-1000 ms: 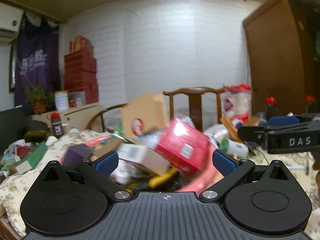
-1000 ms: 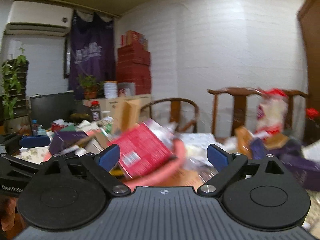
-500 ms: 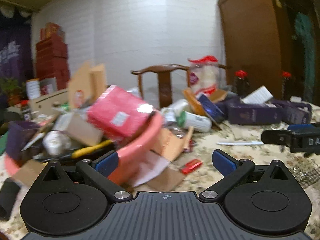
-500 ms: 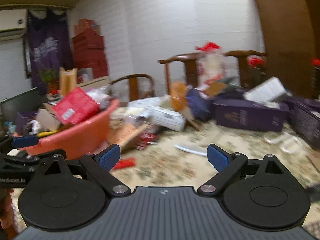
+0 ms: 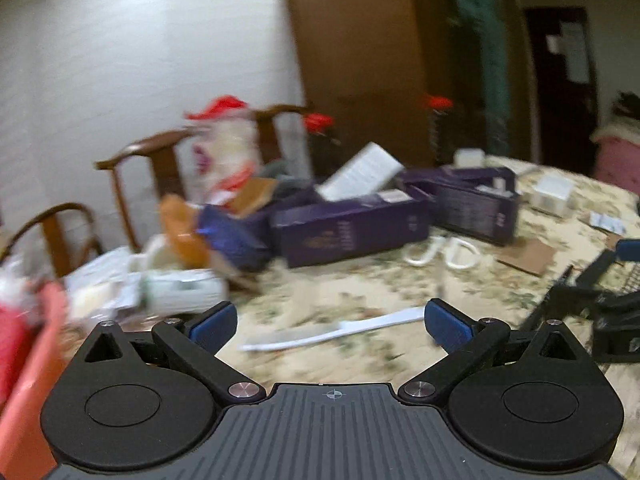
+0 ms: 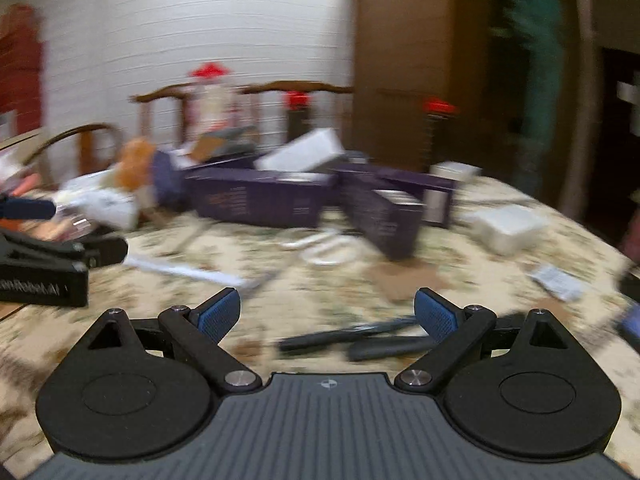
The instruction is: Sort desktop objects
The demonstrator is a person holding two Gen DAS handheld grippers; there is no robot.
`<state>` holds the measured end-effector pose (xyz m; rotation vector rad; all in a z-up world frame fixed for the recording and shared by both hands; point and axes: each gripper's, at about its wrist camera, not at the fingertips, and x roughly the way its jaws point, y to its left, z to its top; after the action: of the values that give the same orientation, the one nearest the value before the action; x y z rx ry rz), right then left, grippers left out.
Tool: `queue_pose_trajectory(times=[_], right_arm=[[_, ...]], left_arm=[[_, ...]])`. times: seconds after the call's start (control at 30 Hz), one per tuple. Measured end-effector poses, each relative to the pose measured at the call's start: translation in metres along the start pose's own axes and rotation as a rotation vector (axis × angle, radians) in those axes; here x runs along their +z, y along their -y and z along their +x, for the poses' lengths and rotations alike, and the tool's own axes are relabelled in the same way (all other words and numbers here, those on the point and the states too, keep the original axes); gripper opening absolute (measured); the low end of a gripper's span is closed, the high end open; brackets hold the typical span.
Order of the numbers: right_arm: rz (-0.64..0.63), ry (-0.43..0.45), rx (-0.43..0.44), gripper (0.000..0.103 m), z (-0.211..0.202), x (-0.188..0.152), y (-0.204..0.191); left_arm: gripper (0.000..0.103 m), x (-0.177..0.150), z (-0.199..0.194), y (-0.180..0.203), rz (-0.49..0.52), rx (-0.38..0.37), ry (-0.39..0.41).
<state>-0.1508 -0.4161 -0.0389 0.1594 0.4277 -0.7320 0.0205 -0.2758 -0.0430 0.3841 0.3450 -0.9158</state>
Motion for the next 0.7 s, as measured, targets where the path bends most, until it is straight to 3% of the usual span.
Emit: queue_pose_trajectory(times=[0.13,0.3,0.47,0.7], right_arm=[[0.104,-0.034,-0.069,0.095,0.005,0.002,0.023],[0.272,-0.092,-0.024,0.095,0.018,0.008,0.045],[0.261,-0.129,-0.007,0.093,0.033,0.016,0.038],[0.272,-0.147,0.037,0.093,0.051,0.021,0.033]], left_arm=[[0.103,0.009,0.032,0.019,0.036,-0.059,-0.060],[0.103,0.010,0.081,0.030,0.043,-0.084,-0.156],[0.103,0.003,0.110,0.035,0.055,-0.087,-0.220],[0.102,0.004,0.118,0.034,0.056,-0.090,-0.207]])
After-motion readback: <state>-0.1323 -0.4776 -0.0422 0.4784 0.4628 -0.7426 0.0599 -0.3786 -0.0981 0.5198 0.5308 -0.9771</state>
